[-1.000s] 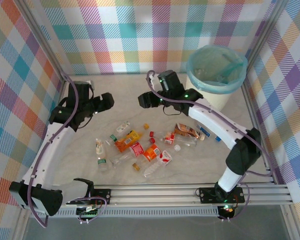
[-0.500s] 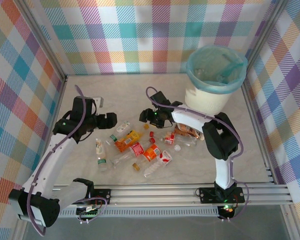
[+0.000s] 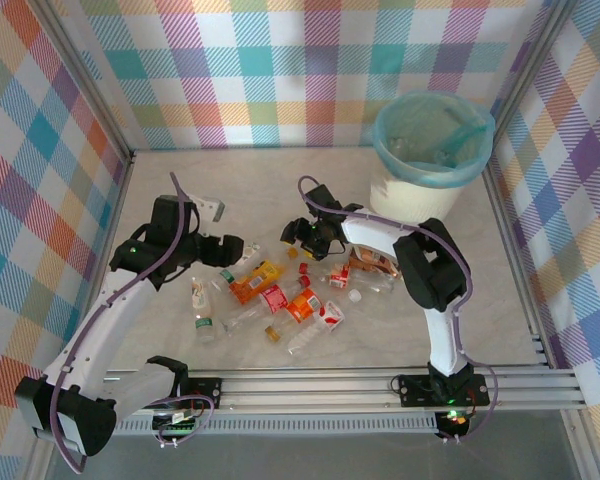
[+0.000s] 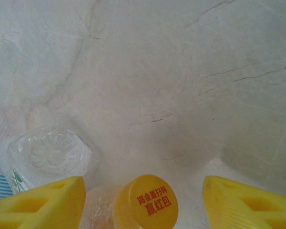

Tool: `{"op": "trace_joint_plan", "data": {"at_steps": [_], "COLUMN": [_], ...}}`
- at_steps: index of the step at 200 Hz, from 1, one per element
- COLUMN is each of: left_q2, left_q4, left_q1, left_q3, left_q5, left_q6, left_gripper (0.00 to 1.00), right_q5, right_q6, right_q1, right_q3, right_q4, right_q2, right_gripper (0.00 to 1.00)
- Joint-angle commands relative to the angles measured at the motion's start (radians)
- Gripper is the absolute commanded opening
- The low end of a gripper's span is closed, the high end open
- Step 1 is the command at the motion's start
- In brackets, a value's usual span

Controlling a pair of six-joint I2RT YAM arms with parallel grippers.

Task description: Put the plastic bottles in the bin

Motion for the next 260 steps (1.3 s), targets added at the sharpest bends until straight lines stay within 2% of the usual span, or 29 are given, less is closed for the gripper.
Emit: {"op": "trace_joint_plan", "data": {"at_steps": [1,86,182,232,260], "left_q2": [-0.001,-0.001,0.003,-0.001,0.002], "left_q4": [0.005,0.013,0.018,0.019,0.022], "left_q1": [-0.011,-0.014,-0.015,-0.015,-0.015], "left_q3": [-0.01,-0.026,-0.031,-0.036,-0.041], "left_q5": [0.018,-0.009,-0.017,-0.022,-0.018], "left_q6": [0.038,0.046,0.049,0.046,0.043], "left_gripper": [0.84,0.84,0.84,0.84,0.84], "right_q5": [-0.043,-0.126,-0.188,-0.205,-0.212], "right_q6": [0.037,0.107,0.195,0.214,0.228], "right_q1": [-0.003,-0.013,-0.025,-0.027,-0.027], "right_q3": [0.03,0.035,0.0,-0.009,-0.008], "right_q4": [0.035,0.095,0.201,0.225,0.246], "right_q2": [0.021,0.073,0.09,0.108,0.123], "right_gripper": [0.66,0.66,0.56,0.57,0.54]}}
